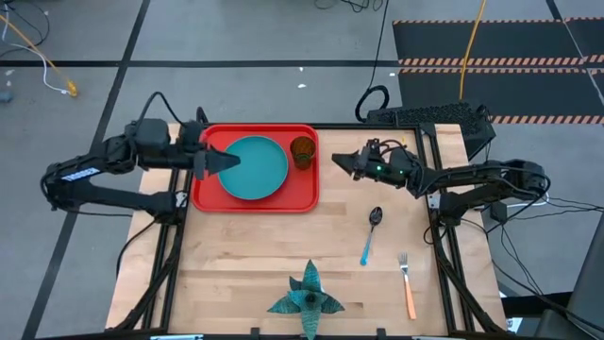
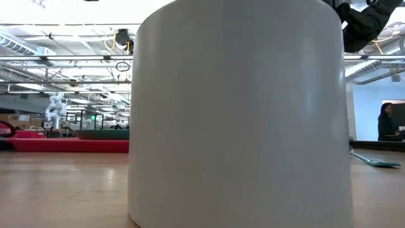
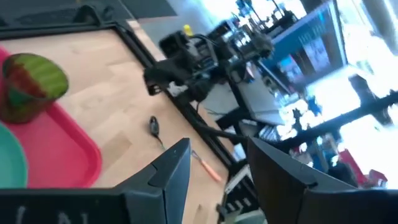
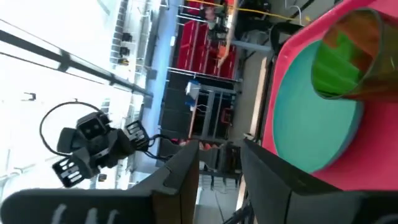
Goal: Pick and place plate/cup/fork/spoon on tray
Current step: Move the orange tray to the center of the table
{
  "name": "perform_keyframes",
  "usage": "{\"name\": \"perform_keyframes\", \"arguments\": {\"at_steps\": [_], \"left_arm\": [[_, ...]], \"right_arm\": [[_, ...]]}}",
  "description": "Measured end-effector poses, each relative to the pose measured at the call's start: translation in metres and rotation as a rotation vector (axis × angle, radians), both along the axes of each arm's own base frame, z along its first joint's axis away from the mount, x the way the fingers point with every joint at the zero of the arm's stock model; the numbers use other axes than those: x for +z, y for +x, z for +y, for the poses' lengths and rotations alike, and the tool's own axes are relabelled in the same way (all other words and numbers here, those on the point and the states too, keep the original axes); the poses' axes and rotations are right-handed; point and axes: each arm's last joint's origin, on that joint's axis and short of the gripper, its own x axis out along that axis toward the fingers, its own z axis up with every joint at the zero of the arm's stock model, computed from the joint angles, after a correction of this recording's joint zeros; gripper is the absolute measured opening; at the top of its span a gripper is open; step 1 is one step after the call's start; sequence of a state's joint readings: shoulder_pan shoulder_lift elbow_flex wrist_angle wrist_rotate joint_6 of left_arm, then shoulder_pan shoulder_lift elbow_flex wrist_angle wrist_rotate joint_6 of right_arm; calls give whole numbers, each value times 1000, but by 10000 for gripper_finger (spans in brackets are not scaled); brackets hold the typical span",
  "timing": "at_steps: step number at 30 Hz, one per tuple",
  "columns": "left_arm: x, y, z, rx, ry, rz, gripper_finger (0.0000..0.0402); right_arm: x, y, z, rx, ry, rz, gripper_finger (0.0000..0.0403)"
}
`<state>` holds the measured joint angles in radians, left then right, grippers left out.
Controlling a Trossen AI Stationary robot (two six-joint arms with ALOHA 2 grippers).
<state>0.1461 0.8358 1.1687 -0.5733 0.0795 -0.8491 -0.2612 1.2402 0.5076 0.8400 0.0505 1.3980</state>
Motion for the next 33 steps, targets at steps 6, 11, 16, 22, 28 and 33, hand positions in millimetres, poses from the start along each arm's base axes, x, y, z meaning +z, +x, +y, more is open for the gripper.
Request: {"name": "perform_keyframes", "arguments": {"at_steps": [6, 11, 16, 22, 28, 33], "left_arm": [[1, 2, -11, 77, 48, -2, 163], [3, -9, -12, 209, 146, 1, 163], [2, -15, -12, 213, 156, -1, 163], [-22, -16, -12, 215, 78, 8, 163], [-44, -18, -12, 216, 3, -47, 163], [-42, -33, -11, 253, 25, -91, 163]], "right_arm": [[-8, 2, 8, 50, 23, 80, 110], [-24, 2, 17, 65, 102, 229, 110], [-39, -1, 32, 117, 145, 387, 109], [-47, -4, 38, 87, 170, 475, 109], [-42, 0, 36, 50, 163, 484, 109], [-33, 19, 33, 91, 114, 538, 109]]}}
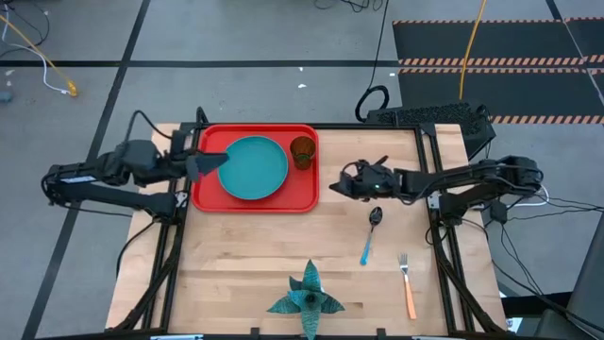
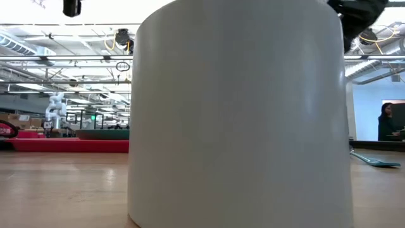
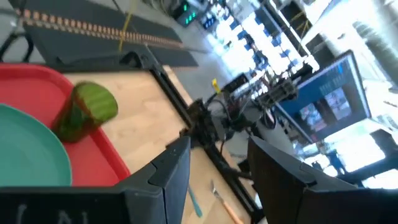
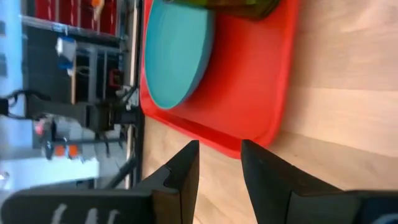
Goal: Pick and place plate/cup/fork/spoon on tray
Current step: Move the orange tray to the center of the table
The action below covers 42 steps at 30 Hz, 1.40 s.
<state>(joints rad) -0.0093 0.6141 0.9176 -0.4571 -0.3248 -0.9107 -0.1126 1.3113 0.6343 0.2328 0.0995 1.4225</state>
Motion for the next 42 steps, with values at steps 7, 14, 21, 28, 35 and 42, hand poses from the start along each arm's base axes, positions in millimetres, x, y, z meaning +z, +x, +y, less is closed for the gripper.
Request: {"name": "perform_keyframes", "arguments": {"at_steps": [7, 14, 21, 28, 35, 42], "left_arm": [[7, -26, 2, 44, 43, -77, 163], [5, -34, 2, 42, 54, -58, 163], [2, -40, 2, 55, 81, -23, 163], [2, -41, 2, 59, 82, -26, 163], [2, -41, 2, 58, 83, -25, 163], [2, -41, 2, 56, 81, -26, 163]], "right_arm": [[-2, 42, -8, 113, 1, 106, 109], [-9, 68, -10, 179, 25, 236, 109], [-14, 74, -9, 191, 47, 399, 109], [-15, 72, -12, 181, 54, 416, 109], [-19, 70, -20, 154, 72, 446, 109], [-12, 75, -23, 131, 58, 409, 109]]}}
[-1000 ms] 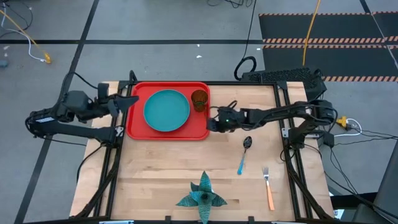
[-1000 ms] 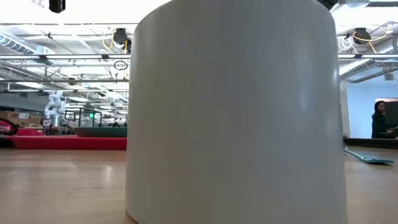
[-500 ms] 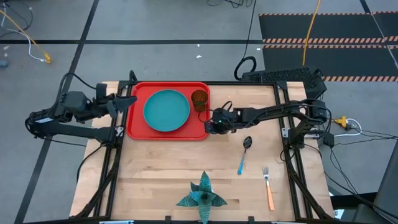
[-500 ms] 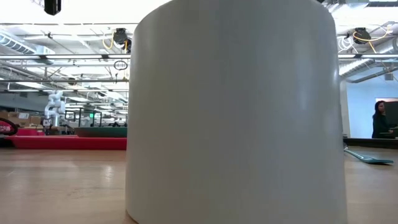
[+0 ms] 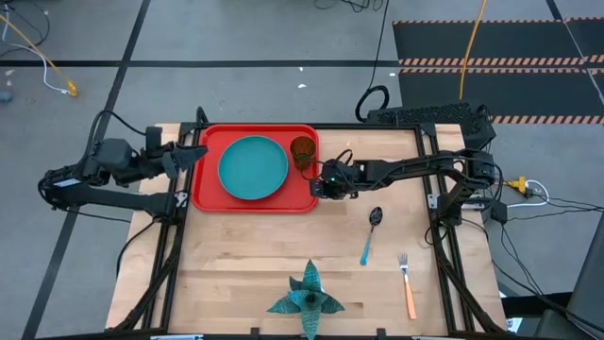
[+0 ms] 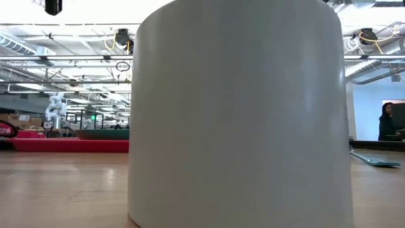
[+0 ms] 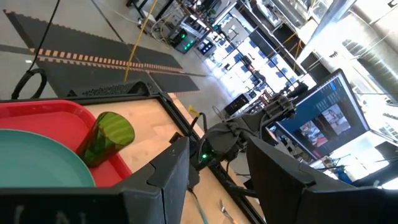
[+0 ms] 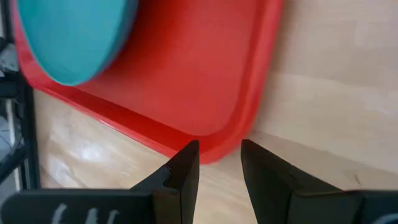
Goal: Pick and place plate/cup/fork/spoon on tray
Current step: Move the orange tray to the center of the table
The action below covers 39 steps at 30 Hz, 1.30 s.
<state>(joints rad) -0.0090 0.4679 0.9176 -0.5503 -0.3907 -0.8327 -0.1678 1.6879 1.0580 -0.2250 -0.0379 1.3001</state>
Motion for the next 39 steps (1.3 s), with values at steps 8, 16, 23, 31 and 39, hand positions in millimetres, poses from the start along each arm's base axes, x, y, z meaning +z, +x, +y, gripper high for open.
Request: {"name": "perform_keyframes", "arguments": {"at_steps": [8, 16, 23, 31, 39], "left_arm": [[0, 0, -1, -19, -18, -7, 163], [2, 1, -3, -101, -38, -35, 163], [3, 1, -3, -101, -47, -42, 163], [3, 1, -3, -102, -49, -43, 163], [3, 1, -3, -102, -51, -44, 163]], "right_arm": [[-22, 6, -4, 9, 28, 43, 109], [-26, 11, -7, -36, 11, 19, 109], [-33, 11, -10, -46, 11, 40, 109], [-40, 12, -10, -48, 18, 53, 109], [-42, 13, -10, -47, 41, 55, 109]]}}
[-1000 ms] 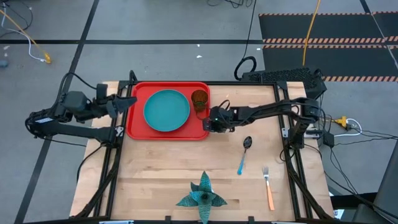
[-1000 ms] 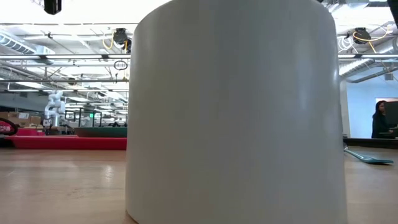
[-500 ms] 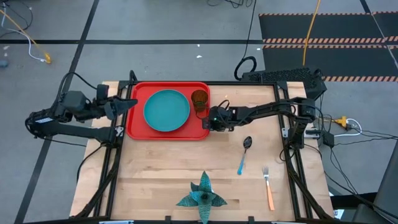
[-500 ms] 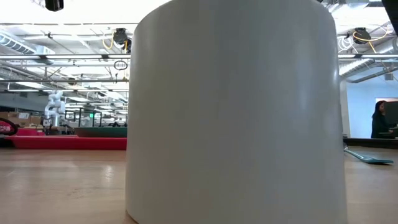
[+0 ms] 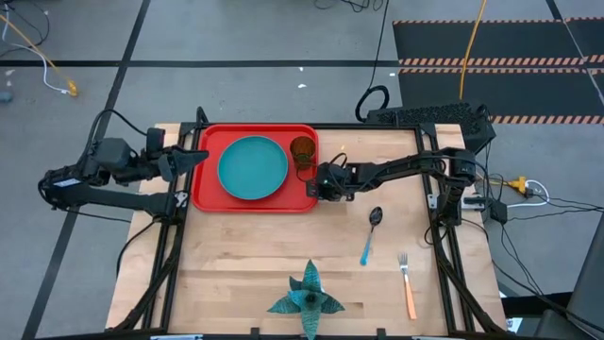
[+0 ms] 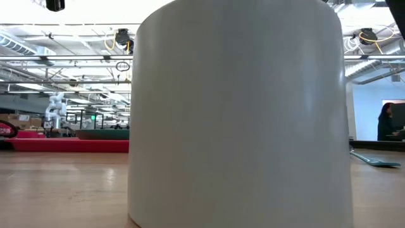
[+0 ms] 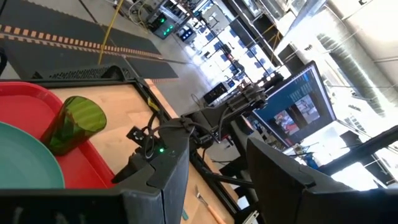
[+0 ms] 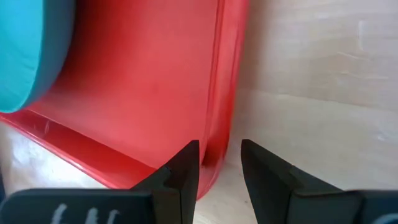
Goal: Pick and place plate/cup/fork/spoon on tray
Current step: Move the orange tray to the center of the table
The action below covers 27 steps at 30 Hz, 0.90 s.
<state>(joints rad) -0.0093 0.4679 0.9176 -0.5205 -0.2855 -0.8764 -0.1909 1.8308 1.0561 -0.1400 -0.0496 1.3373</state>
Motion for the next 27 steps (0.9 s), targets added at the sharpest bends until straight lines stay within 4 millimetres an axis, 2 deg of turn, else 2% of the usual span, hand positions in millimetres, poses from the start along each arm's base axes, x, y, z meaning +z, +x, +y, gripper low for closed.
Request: {"name": "perform_keyframes", "arguments": {"at_steps": [11, 16, 20, 27], "left_arm": [[0, 0, 0, 0, 3, 1, 163], [0, 0, 0, -4, 2, 0, 163], [0, 0, 0, -16, 1, 1, 163], [0, 0, -1, -24, 7, 1, 163]], "right_arm": [[-1, -1, 0, 33, -15, 18, 109], [-1, -2, 1, 36, -15, 25, 91], [2, 3, 0, 34, -30, -33, 78], [0, 6, -5, 3, -45, -46, 69]]}}
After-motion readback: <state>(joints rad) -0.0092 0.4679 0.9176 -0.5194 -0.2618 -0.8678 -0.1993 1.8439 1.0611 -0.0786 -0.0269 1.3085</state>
